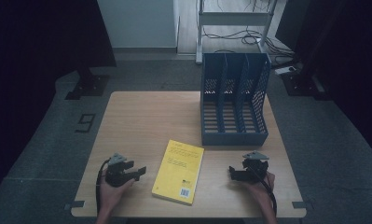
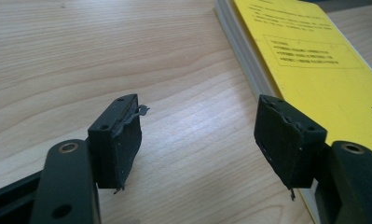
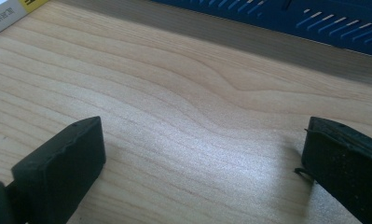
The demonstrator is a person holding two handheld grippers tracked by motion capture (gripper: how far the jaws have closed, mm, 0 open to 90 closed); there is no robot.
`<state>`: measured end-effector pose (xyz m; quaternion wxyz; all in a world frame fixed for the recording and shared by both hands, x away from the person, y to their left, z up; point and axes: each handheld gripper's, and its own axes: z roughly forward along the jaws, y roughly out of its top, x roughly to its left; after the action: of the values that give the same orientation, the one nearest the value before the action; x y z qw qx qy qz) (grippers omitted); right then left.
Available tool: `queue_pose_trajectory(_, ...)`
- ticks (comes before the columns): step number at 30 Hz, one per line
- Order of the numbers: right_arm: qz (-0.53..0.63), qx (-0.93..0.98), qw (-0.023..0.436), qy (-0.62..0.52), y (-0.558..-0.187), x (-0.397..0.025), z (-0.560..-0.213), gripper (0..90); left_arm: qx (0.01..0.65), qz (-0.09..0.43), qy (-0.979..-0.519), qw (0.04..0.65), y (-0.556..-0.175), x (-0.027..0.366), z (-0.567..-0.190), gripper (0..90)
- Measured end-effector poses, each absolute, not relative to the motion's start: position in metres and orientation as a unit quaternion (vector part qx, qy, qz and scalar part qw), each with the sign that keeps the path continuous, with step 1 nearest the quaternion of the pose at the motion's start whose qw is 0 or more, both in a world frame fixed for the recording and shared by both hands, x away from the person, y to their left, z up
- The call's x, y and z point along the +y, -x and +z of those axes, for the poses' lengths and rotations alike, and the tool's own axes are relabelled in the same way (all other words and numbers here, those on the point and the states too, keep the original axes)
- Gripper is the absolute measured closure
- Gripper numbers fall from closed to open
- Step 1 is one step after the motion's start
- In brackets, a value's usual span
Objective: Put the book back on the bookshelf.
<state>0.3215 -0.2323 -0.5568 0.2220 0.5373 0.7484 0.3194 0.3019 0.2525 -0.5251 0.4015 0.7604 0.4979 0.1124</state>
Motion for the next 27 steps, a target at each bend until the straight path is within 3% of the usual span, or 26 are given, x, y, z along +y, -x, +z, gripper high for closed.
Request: queue_pose_trajectory(27, 0.320, 0.712, 0.241, -0.577, -0.311, -0.232, -0.554, 12.6, 0.511, 0.123, -0.741, 0.418, -0.300, 0.263, -0.520, 29.6)
